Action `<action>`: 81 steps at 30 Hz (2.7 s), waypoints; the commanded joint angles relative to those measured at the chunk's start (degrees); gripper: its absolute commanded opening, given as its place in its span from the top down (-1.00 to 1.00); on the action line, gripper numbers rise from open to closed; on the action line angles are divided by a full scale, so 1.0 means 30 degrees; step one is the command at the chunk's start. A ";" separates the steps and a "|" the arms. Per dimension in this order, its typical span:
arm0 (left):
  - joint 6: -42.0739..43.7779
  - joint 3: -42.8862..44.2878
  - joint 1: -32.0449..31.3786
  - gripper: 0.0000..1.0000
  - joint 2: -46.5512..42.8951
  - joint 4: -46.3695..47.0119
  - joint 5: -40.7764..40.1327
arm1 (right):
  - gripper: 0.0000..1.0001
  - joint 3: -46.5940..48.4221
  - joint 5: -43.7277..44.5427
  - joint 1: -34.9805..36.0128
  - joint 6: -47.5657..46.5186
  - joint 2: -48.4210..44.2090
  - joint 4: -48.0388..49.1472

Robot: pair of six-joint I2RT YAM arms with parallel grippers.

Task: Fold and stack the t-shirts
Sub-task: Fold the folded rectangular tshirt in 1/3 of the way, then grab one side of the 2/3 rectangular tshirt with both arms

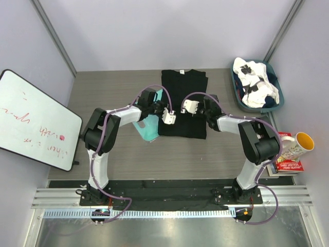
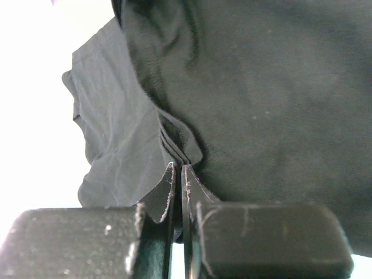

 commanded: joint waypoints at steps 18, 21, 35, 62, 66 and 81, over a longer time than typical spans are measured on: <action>-0.3966 -0.3467 0.0452 -0.50 -0.0660 1.3456 -0.3352 | -0.40 0.2084 0.6285 -0.0306 0.1936 0.0850 0.5899; -0.3529 -0.4696 0.0598 -0.50 -0.2035 1.3079 -0.2771 | -0.40 0.2144 0.5262 -0.0337 0.2437 -0.0613 0.2972; 0.4441 -1.0381 0.0717 -1.00 -0.8573 -0.0253 0.2244 | -0.43 -0.3567 -0.5316 -0.0249 -0.0604 -0.8233 -0.9456; 0.4267 -0.8216 -0.0602 -0.92 -0.4764 -0.0546 0.0573 | -0.08 -0.5268 -0.6138 0.0835 -0.2628 -0.6595 -0.7673; 0.4238 -0.7807 -0.0748 -0.60 -0.4471 -0.0983 0.0427 | 0.13 -0.5824 -0.6021 0.0835 -0.2775 -0.6185 -0.6473; 0.4267 -0.5843 -0.1246 1.00 -0.4763 -0.6638 0.0573 | 0.88 -0.5212 -0.5816 0.0835 -0.3274 -0.5833 -0.6323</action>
